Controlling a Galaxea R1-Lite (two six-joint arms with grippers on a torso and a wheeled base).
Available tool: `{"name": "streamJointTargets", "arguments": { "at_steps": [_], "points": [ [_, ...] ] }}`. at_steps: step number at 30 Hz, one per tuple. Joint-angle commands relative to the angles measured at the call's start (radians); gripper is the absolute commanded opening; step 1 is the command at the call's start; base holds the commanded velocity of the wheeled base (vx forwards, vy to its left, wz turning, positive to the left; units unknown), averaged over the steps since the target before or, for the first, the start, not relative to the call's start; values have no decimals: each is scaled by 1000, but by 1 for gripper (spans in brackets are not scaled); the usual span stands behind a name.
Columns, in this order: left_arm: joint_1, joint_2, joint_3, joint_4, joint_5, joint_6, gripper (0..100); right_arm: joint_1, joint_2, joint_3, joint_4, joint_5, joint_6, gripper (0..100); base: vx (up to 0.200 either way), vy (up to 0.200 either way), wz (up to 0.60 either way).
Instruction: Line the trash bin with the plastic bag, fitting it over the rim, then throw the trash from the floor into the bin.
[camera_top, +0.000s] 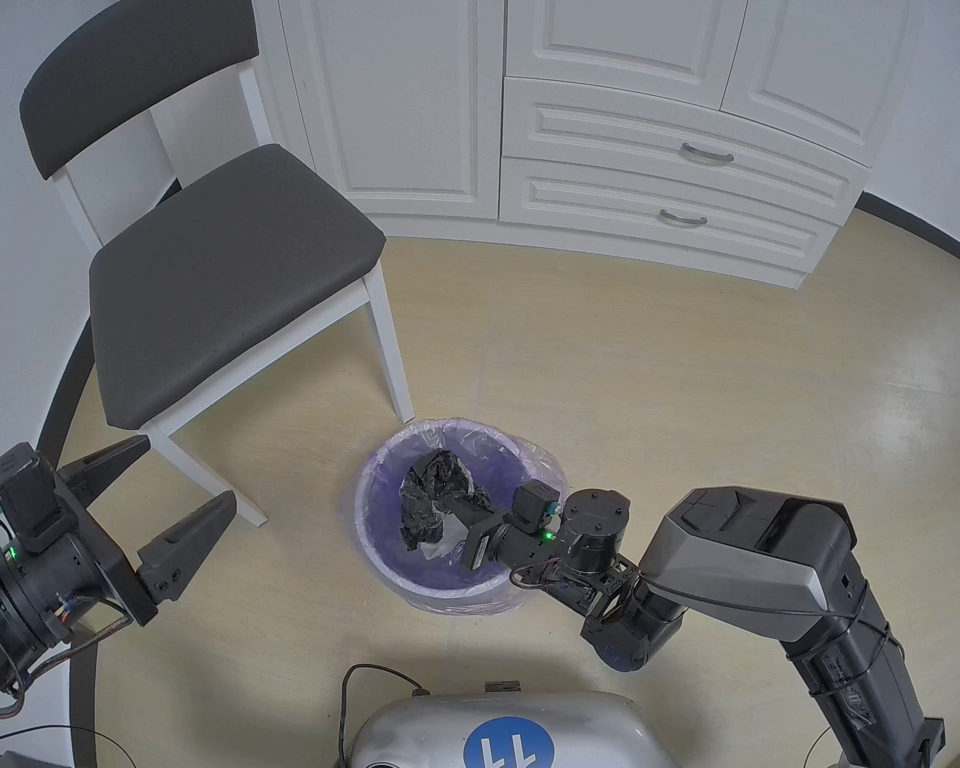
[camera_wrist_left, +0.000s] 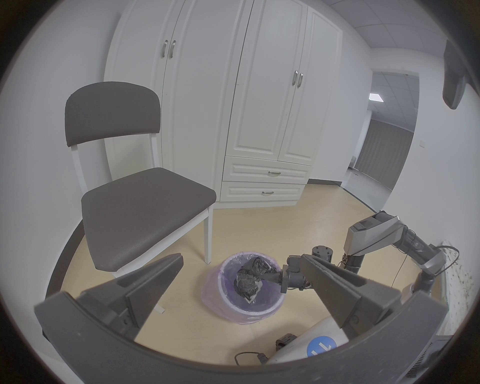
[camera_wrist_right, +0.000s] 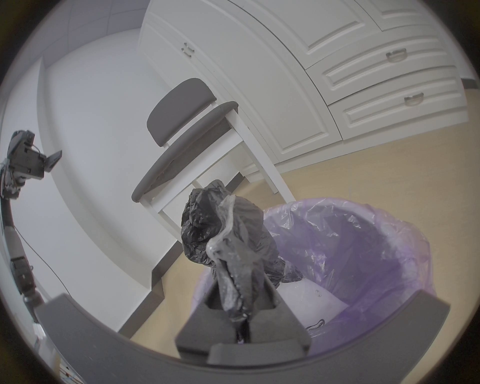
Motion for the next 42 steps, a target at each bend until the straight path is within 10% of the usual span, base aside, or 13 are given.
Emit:
{"name": "streamJointTargets", "arguments": {
  "at_steps": [1,42],
  "points": [
    [0,2,0,0,0,0,100,12,-24,2,0,-5,23,0,0,0,0],
    [0,5,2,0,1,20,100,-17,1,-12,-1,-7,-32,0,0,0,0]
  ]
}}
